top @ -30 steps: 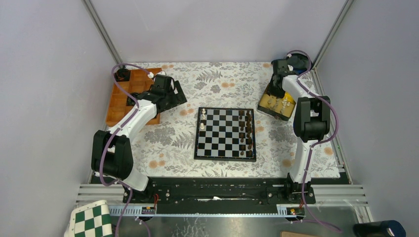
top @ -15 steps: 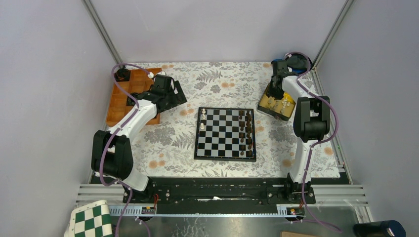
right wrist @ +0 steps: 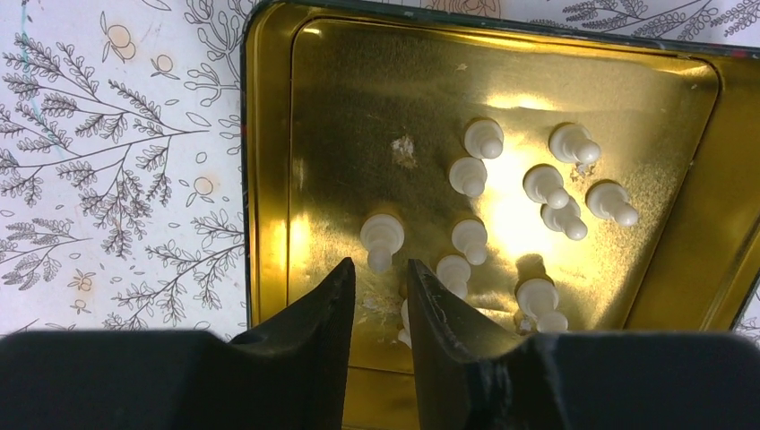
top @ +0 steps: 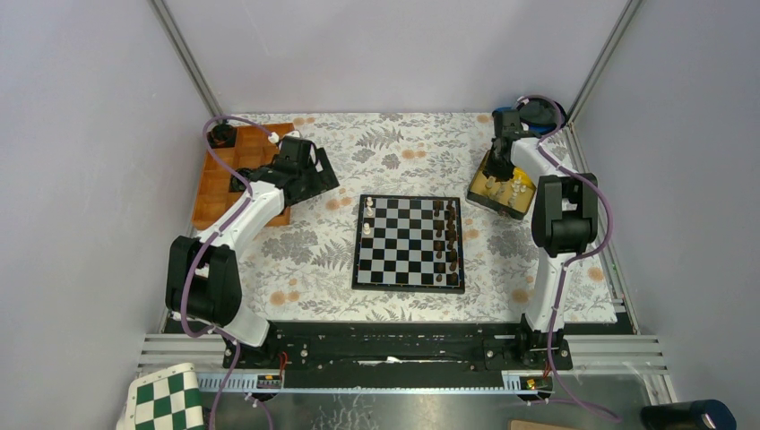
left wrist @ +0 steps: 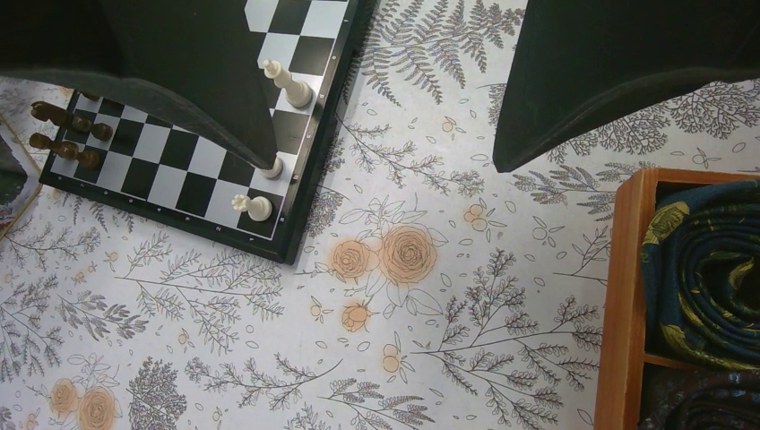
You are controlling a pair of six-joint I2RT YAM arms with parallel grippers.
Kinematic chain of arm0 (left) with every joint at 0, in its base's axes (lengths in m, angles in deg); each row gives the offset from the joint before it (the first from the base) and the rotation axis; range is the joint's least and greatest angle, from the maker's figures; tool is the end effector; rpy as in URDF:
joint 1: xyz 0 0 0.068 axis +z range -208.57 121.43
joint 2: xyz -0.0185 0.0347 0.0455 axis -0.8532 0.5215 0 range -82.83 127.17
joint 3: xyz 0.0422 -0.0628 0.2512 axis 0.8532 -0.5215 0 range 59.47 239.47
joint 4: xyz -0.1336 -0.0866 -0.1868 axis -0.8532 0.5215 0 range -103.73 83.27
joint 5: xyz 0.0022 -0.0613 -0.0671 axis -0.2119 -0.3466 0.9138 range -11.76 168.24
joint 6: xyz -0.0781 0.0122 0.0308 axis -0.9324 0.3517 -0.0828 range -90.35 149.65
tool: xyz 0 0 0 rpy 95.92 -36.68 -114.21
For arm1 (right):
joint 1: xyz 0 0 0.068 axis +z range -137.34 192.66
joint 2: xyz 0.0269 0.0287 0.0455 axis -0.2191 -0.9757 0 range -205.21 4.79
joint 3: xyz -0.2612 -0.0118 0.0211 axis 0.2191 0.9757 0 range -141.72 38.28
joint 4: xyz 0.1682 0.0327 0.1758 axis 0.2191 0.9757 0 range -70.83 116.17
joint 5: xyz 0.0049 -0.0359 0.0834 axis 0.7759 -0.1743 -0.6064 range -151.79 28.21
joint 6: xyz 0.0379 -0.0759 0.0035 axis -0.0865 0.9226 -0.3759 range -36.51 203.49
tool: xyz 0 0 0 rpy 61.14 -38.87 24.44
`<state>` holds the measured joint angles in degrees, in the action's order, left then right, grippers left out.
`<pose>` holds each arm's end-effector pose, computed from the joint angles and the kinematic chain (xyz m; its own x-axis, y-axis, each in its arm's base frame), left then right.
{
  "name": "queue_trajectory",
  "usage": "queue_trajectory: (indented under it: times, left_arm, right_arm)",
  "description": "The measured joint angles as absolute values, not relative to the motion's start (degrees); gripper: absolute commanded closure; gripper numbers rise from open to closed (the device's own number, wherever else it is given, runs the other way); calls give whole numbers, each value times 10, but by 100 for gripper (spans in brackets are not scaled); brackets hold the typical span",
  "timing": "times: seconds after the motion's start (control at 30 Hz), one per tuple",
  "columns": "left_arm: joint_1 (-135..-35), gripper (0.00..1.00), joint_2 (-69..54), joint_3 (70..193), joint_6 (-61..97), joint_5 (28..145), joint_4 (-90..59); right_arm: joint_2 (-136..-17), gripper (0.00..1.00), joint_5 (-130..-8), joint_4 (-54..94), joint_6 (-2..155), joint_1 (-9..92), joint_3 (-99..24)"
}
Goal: Set up the chess pieces on the board
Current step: Pick up the chess piece from the storage box.
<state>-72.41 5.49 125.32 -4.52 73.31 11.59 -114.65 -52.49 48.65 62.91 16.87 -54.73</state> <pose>0.3372 -0.0764 0.2252 -0.6975 -0.4044 -0.5916 -0.2531 0.9113 -0.3246 0.4576 0.0216 0.1640 -0.7668 0.2914 -0.5720 0.3071 0.9490 0.0717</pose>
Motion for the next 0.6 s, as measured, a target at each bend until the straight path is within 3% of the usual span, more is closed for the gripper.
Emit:
queue_trajectory:
  times: [0.6]
  left_arm:
    - [-724,1,59,1253,-45,733,116]
  right_arm:
    - [-1171,75,-527,486,629,169,-566]
